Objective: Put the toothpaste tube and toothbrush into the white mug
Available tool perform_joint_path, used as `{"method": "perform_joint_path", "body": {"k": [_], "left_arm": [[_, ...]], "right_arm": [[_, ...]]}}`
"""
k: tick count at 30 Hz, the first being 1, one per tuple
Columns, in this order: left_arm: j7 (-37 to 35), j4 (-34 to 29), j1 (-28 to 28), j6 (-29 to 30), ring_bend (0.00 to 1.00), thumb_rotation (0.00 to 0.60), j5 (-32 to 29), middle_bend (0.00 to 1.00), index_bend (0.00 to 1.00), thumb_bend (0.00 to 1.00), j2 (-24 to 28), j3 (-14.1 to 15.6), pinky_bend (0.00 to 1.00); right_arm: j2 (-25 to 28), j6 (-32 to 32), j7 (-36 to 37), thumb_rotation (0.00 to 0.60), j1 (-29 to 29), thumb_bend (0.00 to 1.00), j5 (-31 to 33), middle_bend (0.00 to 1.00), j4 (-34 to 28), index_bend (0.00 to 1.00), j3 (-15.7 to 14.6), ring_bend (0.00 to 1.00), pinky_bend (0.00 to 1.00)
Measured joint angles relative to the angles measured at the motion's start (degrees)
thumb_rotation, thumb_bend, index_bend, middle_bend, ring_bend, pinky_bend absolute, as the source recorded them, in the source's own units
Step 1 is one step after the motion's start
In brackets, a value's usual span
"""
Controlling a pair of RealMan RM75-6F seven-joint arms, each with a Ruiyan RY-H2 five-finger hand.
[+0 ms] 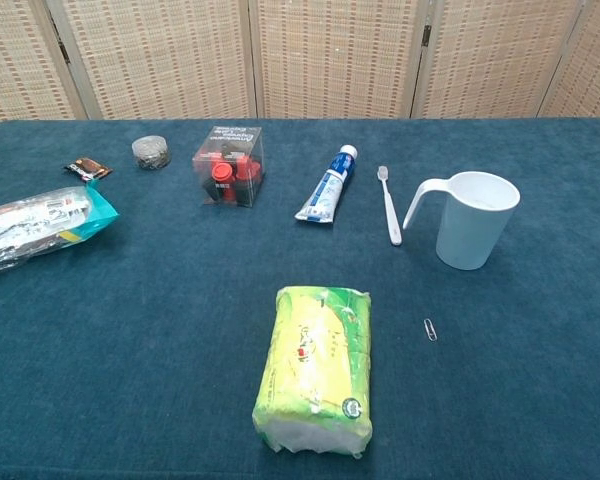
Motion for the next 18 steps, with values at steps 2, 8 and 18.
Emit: {"method": "perform_joint_path", "body": {"k": [2, 8, 18], "left_arm": [[-0.2, 0.0, 0.2, 0.2, 0.04, 0.600, 0.0, 0.05, 0.19, 0.31, 0.1, 0.0, 0.13], [-0.7, 0.1, 0.8, 0.5, 0.04, 0.600, -0.1, 0.05, 0.19, 0.31, 0.5, 0.3, 0.13], [-1.0, 0.1, 1.5, 0.9, 0.04, 0.600, -0.4, 0.05, 0.19, 0.31, 0.9, 0.5, 0.13]], "right_arm": [[-1.1, -3.0, 0.0, 0.600, 1.7, 0.11, 1.5, 0.12, 0.2, 0.00, 0.6, 0.00, 0.00], [-6.4, -12.8, 0.7, 0.600, 8.4, 0.09, 7.2, 0.10, 2.9, 0.00, 3.2, 0.00, 0.00], [-17.4, -22.2, 3.6, 0.600, 17.0, 0.09, 13.1, 0.09, 13.4, 0.00, 6.9, 0.00, 0.00]]}}
